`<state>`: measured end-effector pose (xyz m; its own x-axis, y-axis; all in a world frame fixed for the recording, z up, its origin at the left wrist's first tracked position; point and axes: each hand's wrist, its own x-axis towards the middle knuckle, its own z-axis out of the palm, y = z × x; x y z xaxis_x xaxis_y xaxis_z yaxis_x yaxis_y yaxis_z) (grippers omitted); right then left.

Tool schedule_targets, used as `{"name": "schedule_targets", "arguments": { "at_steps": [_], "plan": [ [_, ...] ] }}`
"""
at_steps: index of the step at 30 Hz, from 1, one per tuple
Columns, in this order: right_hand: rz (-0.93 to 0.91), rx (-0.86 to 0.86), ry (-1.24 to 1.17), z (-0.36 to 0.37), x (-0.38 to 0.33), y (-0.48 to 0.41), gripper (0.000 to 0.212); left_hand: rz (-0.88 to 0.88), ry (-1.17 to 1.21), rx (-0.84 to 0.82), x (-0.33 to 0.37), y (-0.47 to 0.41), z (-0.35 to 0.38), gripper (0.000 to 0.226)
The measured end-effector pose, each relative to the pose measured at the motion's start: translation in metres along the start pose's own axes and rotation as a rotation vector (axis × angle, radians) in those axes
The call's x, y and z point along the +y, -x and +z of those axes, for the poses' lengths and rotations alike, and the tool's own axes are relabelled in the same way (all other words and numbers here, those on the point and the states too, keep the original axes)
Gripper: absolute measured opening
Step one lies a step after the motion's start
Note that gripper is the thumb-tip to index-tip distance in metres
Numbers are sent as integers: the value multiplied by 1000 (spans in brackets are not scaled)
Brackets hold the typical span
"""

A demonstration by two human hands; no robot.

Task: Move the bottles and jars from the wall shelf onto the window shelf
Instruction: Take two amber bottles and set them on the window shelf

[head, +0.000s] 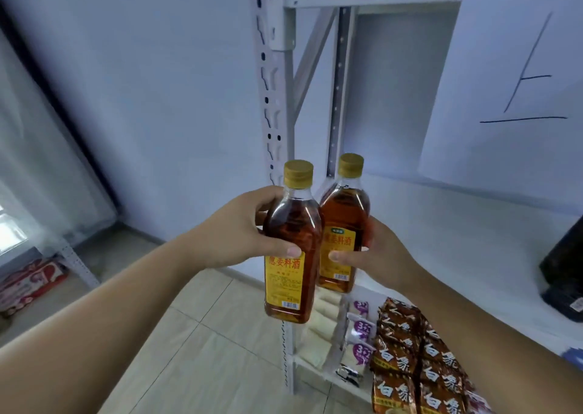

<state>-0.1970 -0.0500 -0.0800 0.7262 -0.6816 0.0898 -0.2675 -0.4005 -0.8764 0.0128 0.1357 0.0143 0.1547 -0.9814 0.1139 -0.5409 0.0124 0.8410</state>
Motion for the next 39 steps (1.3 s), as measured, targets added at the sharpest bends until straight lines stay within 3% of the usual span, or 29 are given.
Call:
{"name": "schedule_targets", "arguments": {
  "at_steps": [8, 24, 33, 39],
  "plan": [
    [-98, -109, -36, 103, -83, -26, 57, -30, -26, 93, -38, 80, -98, 59],
    [-269, -425, -70, 343, -207, -113, 57, -239, -157, 453, -106, 254, -260, 56],
    [-360, -591, -85, 469, -254, -209, 77, -411, -238, 611, -160, 279, -349, 48],
    [-403, -685, -96, 545, -300, -288, 69, -440, -250, 708, -198, 274, -431, 57]
  ]
}}
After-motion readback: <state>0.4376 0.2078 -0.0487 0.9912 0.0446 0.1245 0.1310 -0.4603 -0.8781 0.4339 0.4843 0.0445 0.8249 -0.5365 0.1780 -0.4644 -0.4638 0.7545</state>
